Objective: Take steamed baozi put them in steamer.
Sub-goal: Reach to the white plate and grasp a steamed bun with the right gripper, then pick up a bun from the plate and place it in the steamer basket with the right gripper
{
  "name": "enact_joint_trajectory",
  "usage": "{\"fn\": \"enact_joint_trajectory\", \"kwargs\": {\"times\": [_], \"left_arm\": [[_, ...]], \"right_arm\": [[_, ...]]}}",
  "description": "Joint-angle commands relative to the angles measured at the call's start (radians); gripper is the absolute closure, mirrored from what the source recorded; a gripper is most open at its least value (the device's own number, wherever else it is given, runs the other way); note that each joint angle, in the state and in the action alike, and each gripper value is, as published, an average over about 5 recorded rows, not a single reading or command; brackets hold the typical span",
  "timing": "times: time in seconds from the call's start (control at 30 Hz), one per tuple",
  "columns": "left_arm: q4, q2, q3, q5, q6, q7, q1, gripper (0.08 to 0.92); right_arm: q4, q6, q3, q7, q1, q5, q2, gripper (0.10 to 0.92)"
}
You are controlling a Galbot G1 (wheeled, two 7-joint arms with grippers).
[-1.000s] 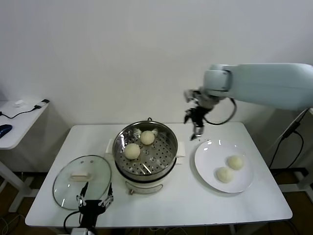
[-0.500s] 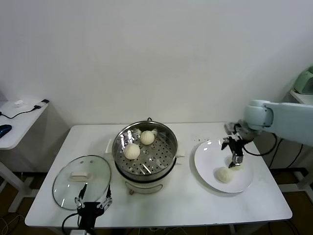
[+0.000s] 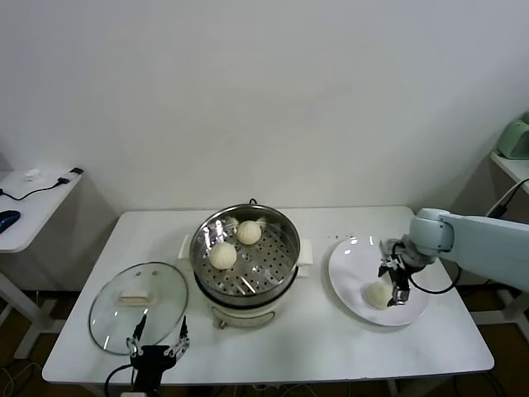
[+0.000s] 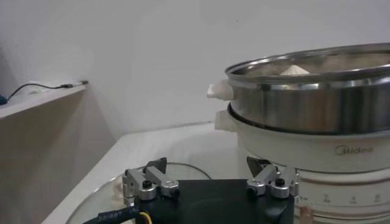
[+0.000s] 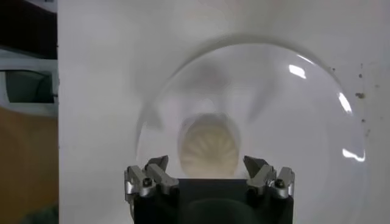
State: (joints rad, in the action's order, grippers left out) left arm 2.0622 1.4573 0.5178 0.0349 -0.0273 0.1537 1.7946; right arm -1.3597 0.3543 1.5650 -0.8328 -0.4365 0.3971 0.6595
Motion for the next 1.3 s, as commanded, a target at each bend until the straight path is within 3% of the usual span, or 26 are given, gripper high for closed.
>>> {"fn": "enact_joint_trajectory", "kwargs": {"times": [0.03, 0.37, 0.63, 0.77, 1.03, 1.3], "left_arm": [[0.0, 0.001, 0.0, 0.001, 0.001, 0.001, 0.002, 0.177], [-0.001, 0.001, 0.003, 0.001, 0.003, 0.005, 0.002, 0.177], [0.009, 0.001, -0.001, 0.002, 0.0, 0.004, 0.004, 0.177], [0.02, -0.003, -0.001, 0.001, -0.002, 0.003, 0.007, 0.177], [0.025, -0.009, -0.007, 0.001, -0.004, 0.002, -0.002, 0.177], [0.024, -0.008, -0.013, 0.007, -0.002, 0.002, -0.001, 0.177]], "right_arm": [[0.064, 0.028, -0.11, 0.04, 0.132, -0.039, 0.009, 0.203], [0.084, 0.038, -0.107, 0.031, 0.134, -0.019, 0.039, 0.209], [0.044, 0.023, -0.061, -0.004, 0.032, -0.002, 0.035, 0.39], [0.031, -0.027, 0.054, -0.058, -0.164, 0.028, 0.061, 0.418], [0.07, -0.202, 0.187, -0.178, -0.586, 0.136, 0.288, 0.421], [-0.027, -0.391, -0.013, -0.189, -0.618, 0.133, 0.515, 0.42]]}}
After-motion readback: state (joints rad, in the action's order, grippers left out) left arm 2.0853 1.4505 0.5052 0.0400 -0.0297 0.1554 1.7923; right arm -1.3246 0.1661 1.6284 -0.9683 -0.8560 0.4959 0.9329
